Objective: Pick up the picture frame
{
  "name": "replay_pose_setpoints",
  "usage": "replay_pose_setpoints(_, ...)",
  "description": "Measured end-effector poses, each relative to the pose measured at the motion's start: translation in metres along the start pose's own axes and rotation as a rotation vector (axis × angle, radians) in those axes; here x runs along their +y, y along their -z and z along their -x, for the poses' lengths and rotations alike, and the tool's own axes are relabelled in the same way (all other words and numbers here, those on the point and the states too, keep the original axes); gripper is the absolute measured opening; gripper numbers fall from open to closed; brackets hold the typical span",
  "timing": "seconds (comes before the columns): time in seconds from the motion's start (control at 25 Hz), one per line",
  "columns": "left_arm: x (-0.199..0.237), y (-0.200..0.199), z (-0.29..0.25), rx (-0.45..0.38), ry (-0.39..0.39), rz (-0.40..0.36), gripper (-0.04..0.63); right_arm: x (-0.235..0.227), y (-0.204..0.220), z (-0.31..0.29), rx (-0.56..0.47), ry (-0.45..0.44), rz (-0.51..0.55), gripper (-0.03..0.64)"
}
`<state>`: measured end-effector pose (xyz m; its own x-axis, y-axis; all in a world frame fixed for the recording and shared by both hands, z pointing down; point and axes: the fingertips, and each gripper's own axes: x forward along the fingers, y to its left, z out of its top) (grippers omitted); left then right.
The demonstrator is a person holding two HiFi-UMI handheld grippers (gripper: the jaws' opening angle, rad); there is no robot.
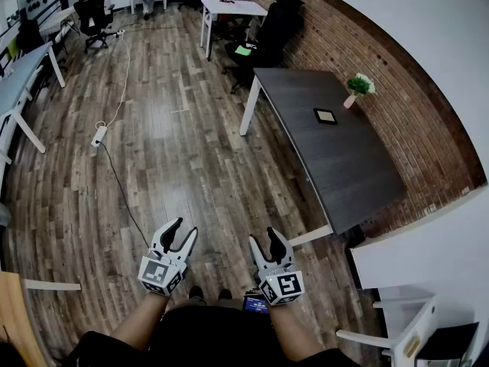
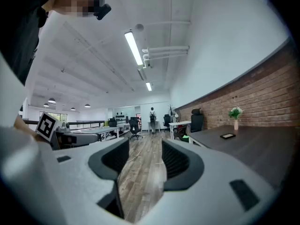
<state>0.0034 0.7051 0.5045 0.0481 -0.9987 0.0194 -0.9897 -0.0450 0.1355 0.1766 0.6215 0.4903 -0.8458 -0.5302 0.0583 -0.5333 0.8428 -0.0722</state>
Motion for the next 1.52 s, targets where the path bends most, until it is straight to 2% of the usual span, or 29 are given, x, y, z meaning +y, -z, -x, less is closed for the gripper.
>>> replay_pose_setpoints(0.16,-0.021,0.010,0.025,0.043,0.009,0.040,0.167,0.012,0.008,0.023,0.045,-0.003,-0.012,0.221)
replay_pose_setpoints(0.28,-0.037,0.003,0.030,0.032,0.027,0.021,0.166,0.014,-0.009,0.033,-0.001,-0.030,0.021,0.221)
replay_pose_setpoints(0.4,-0.043,0.000,0.031,0.032,0.033,0.017,0.166,0.010,-0.007,0.040,0.002,-0.031,0.007,0.221)
replay_pose_setpoints(0.56,-0.055,-0.009,0.025,0.016,0.042,0.003,0.166,-0.003,-0.001,0.054,0.003,-0.021,-0.020,0.221)
replay_pose_setpoints(0.76,-0.066,-0.011,0.018,0.035,0.054,-0.027,0.166,-0.021,-0.002,0.069,-0.018,-0.008,-0.043,0.221)
replay_pose_setpoints(0.88,-0.071,-0.013,0.014,0.035,0.047,-0.017,0.166,-0.030,-0.008,0.072,-0.044,-0.007,-0.064,0.221)
replay_pose_setpoints(0.96,-0.077,-0.010,0.012,0.039,0.046,-0.013,0.166,-0.034,-0.008,0.075,-0.053,-0.019,-0.079,0.221)
replay_pose_setpoints(1.16,-0.101,-0.004,0.003,0.062,0.061,-0.063,0.165,-0.039,-0.008,0.082,-0.062,-0.085,-0.075,0.221)
replay_pose_setpoints(1.52,-0.131,0.003,-0.010,0.064,0.046,-0.064,0.164,-0.071,-0.001,0.103,-0.072,-0.105,-0.146,0.221)
